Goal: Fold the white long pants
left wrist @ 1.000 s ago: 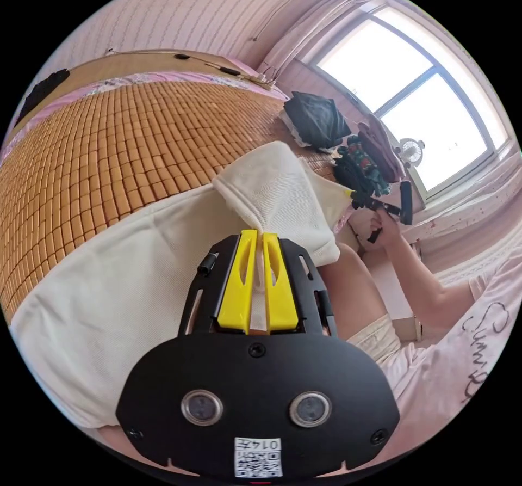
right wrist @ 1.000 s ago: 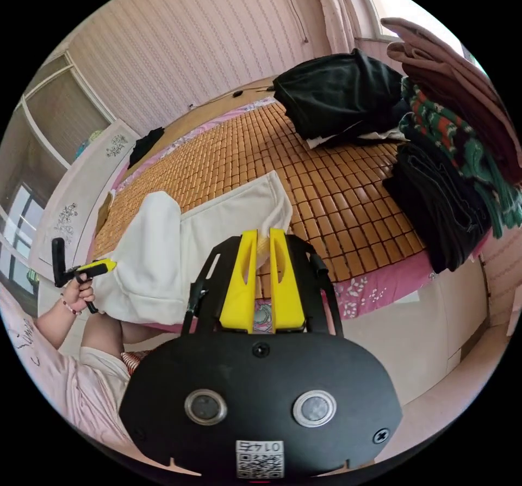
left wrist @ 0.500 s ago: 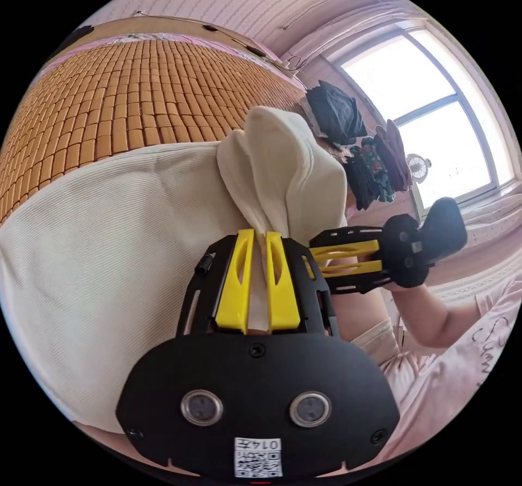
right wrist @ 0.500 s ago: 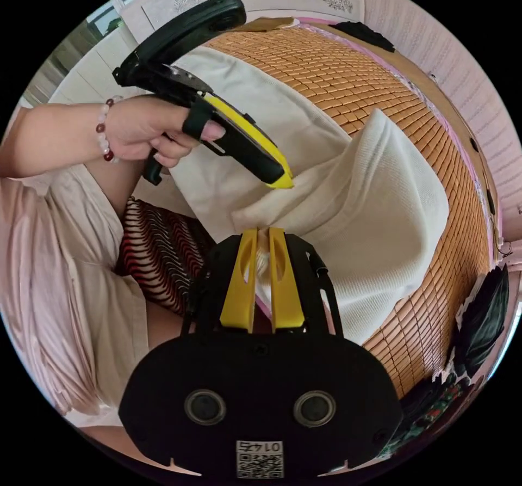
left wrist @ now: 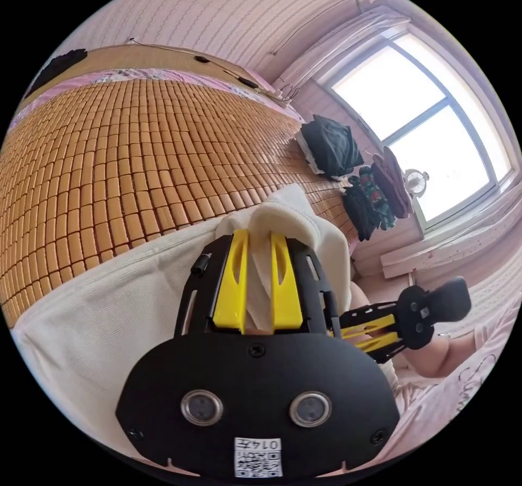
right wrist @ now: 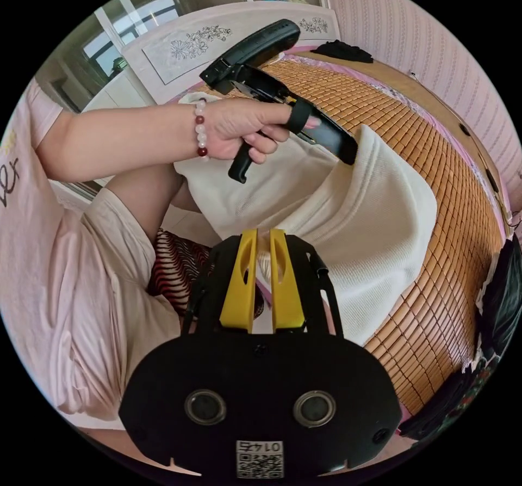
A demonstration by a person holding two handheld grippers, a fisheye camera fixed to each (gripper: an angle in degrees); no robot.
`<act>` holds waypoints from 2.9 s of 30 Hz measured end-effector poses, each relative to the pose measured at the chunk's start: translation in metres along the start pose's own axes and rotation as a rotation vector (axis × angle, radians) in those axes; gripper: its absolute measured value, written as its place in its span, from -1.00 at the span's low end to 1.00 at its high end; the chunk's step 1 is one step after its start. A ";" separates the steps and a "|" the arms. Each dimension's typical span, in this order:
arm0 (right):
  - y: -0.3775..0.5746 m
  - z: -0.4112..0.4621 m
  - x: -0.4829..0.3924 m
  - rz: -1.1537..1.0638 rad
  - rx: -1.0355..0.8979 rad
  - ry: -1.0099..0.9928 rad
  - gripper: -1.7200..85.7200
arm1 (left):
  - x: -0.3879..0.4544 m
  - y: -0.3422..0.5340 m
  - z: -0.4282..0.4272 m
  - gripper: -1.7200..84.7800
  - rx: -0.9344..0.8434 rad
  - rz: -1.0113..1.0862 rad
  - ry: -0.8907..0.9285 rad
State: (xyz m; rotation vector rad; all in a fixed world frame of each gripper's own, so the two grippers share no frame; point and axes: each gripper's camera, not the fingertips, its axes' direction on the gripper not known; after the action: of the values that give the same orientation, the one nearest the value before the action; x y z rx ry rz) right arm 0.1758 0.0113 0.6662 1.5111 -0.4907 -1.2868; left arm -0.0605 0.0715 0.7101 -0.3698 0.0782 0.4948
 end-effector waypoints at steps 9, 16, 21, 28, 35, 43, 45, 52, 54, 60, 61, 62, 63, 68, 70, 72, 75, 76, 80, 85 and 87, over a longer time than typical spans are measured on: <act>-0.018 0.022 -0.007 0.053 0.027 0.068 -0.77 | -0.010 0.008 0.008 -0.96 -0.048 0.011 -0.089; -0.035 0.097 -0.001 0.059 -0.225 0.278 -0.49 | -0.016 0.016 -0.011 -0.81 -0.047 -0.075 -0.003; -0.037 0.090 0.016 0.137 -0.163 0.206 -0.56 | -0.015 0.043 -0.045 -0.75 0.017 -0.122 0.026; -0.040 0.082 0.045 0.241 -0.098 0.078 -0.55 | 0.003 0.065 -0.013 -0.63 -0.102 -0.166 0.039; -0.043 0.090 0.057 0.222 -0.109 0.125 -0.72 | 0.029 0.065 -0.019 -0.82 -0.167 -0.079 0.054; -0.026 0.000 0.072 0.259 0.141 0.008 -0.84 | 0.091 0.078 -0.088 -0.85 0.009 0.120 0.095; -0.039 -0.031 0.066 0.205 0.237 -0.079 -0.85 | 0.102 0.082 -0.119 -0.85 0.066 0.182 0.086; -0.155 0.018 0.007 -0.104 0.267 -0.311 -0.80 | 0.074 0.145 -0.270 -0.81 0.226 0.133 -0.201; -0.186 0.092 -0.004 -0.127 0.048 -0.402 -0.76 | 0.034 0.169 -0.277 -0.75 0.149 -0.017 -0.302; -0.207 0.125 -0.015 -0.231 -0.031 -0.310 -0.77 | -0.038 0.262 -0.302 -0.75 0.132 -0.350 -0.203; -0.211 0.124 -0.012 -0.245 -0.022 -0.263 -0.77 | -0.036 0.271 -0.301 -0.76 0.129 -0.348 -0.199; -0.220 0.125 -0.005 -0.261 -0.009 -0.156 -0.76 | -0.033 0.277 -0.297 -0.77 0.129 -0.342 -0.177; -0.232 0.129 0.003 -0.277 -0.004 -0.061 -0.74 | -0.030 0.278 -0.295 -0.77 0.132 -0.335 -0.157; -0.281 0.177 0.036 -0.325 0.014 0.123 -0.63 | -0.006 0.268 -0.251 -0.69 0.009 -0.249 -0.203; -0.294 0.206 0.049 -0.303 -0.043 0.090 -0.63 | -0.008 0.268 -0.236 -0.69 -0.057 -0.248 -0.230; -0.303 0.236 0.067 -0.237 -0.166 -0.028 -0.70 | -0.008 0.270 -0.232 -0.73 -0.082 -0.231 -0.249; -0.299 0.212 0.076 -0.255 -0.088 -0.090 -0.82 | -0.004 0.273 -0.244 -0.82 -0.096 -0.166 -0.246; -0.297 0.205 0.077 -0.268 -0.070 -0.101 -0.83 | 0.000 0.275 -0.253 -0.84 -0.072 -0.147 -0.214; -0.292 0.147 0.076 -0.392 0.093 -0.218 -0.86 | 0.034 0.284 -0.288 -0.90 0.034 0.010 -0.143; -0.339 0.157 0.058 -0.433 0.047 -0.281 -0.83 | 0.022 0.310 -0.325 -0.93 0.122 -0.122 -0.092; -0.359 0.221 0.046 -0.411 -0.109 -0.154 -0.76 | 0.001 0.315 -0.314 -0.92 0.056 -0.223 -0.126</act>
State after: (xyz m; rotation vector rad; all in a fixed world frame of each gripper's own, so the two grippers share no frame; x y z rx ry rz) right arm -0.1141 0.0103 0.3565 1.4735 -0.2056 -1.7286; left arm -0.2051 0.2140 0.3142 -0.2872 -0.0709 0.2940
